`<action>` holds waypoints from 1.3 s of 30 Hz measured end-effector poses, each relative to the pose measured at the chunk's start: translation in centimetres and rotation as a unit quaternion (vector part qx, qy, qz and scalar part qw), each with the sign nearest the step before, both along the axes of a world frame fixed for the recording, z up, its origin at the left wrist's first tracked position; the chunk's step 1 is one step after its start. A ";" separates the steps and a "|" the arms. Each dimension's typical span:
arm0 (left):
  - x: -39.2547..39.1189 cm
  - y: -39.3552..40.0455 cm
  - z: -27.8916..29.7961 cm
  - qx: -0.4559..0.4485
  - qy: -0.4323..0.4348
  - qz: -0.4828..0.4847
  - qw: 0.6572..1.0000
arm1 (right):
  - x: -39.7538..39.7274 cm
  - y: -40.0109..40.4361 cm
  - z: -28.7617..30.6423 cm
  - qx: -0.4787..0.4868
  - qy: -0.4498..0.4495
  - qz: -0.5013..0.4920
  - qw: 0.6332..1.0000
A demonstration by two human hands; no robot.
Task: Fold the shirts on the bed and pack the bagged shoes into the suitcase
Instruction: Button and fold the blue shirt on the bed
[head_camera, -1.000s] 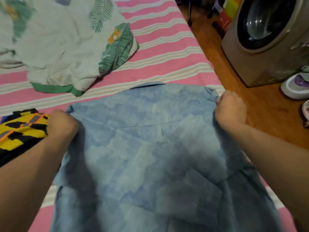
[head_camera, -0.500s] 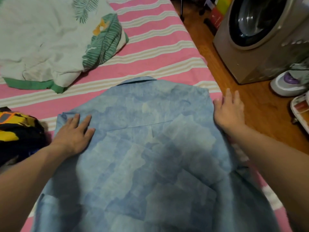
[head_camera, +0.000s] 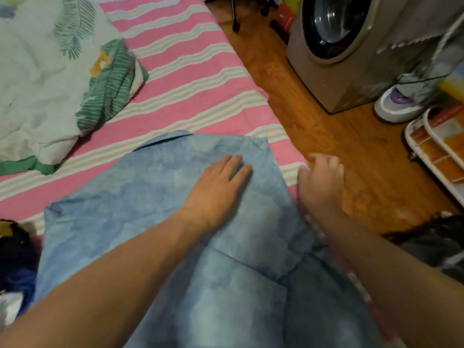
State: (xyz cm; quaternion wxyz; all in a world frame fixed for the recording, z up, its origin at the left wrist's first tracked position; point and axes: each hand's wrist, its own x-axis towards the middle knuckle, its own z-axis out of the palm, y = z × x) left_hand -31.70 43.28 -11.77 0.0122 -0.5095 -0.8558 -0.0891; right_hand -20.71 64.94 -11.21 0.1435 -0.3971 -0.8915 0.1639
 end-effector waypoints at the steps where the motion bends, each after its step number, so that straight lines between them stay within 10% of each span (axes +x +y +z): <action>1: -0.3 2.5 0.2 -0.020 0.040 -0.052 0.998 | 1.9 -0.8 -0.3 -0.007 0.040 0.028 0.999; 6: -0.2 10.8 2.3 -0.168 0.151 -0.296 0.928 | 16.3 -4.5 -1.1 -0.056 0.006 0.073 0.996; 15: 1.0 9.9 6.2 -0.340 0.210 -0.264 0.878 | 31.3 -7.5 3.2 -0.331 -0.199 -0.032 0.922; 22: 0.5 0.7 9.3 -0.198 0.172 -0.163 0.951 | 34.9 -14.6 8.4 -0.182 -0.240 0.101 0.948; 29: -1.5 -10.4 11.3 -0.134 0.239 -0.256 0.927 | 35.3 -25.6 6.6 -0.123 -0.248 0.250 0.928; 34: 1.0 -17.1 6.1 -0.293 0.141 -0.023 0.945 | 33.4 -31.2 2.5 -0.096 -0.256 0.281 0.920; 39: 10.0 -16.4 3.4 -0.095 -0.049 0.041 0.993 | 33.1 -34.3 -2.0 -0.092 -0.253 0.317 0.910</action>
